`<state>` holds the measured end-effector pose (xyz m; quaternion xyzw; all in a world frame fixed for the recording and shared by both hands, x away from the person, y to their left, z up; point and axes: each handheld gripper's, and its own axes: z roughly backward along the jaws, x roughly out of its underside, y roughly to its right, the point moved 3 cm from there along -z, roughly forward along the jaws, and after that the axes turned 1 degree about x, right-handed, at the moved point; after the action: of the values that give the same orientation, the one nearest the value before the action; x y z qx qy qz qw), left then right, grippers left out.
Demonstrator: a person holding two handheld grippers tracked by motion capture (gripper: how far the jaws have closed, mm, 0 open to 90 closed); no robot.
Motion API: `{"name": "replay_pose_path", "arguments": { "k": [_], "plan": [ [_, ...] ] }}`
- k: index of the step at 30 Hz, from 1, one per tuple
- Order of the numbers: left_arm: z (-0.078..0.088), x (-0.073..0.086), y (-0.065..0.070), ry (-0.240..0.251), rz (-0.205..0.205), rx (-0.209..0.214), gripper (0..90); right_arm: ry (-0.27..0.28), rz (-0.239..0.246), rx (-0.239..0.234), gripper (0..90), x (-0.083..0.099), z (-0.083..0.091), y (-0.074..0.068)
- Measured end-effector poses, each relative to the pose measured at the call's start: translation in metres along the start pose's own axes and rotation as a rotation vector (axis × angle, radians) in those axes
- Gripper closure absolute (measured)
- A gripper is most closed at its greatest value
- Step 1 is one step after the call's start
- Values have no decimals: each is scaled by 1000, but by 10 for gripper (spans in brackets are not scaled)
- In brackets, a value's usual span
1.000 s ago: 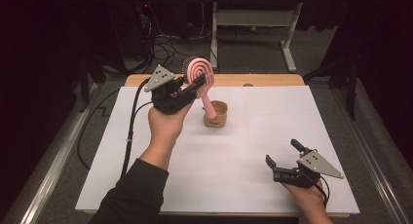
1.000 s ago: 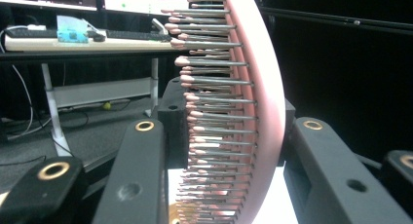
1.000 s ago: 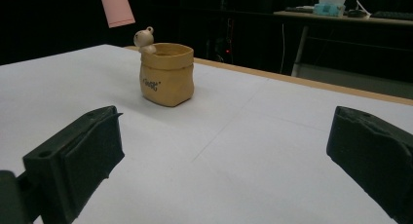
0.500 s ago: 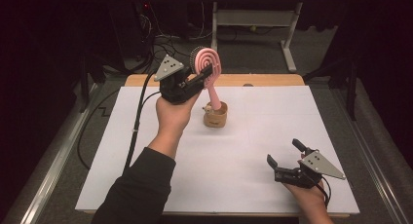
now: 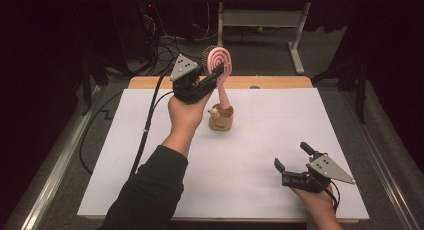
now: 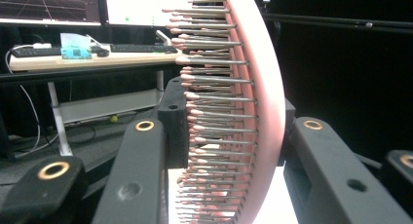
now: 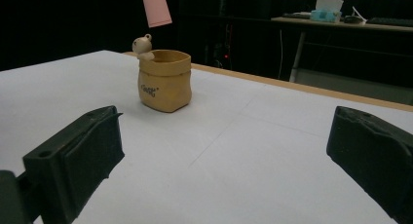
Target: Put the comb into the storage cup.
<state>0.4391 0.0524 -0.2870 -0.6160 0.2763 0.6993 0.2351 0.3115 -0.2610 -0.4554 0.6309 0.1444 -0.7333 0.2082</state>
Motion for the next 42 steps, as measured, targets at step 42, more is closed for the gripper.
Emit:
{"name": "replay_pose_path", "arguments": {
  "k": [42],
  "plan": [
    [-34, 48, -7, -60, 21, -57, 624, 12, -21, -2, 0, -1, -1, 2]
  ]
}}
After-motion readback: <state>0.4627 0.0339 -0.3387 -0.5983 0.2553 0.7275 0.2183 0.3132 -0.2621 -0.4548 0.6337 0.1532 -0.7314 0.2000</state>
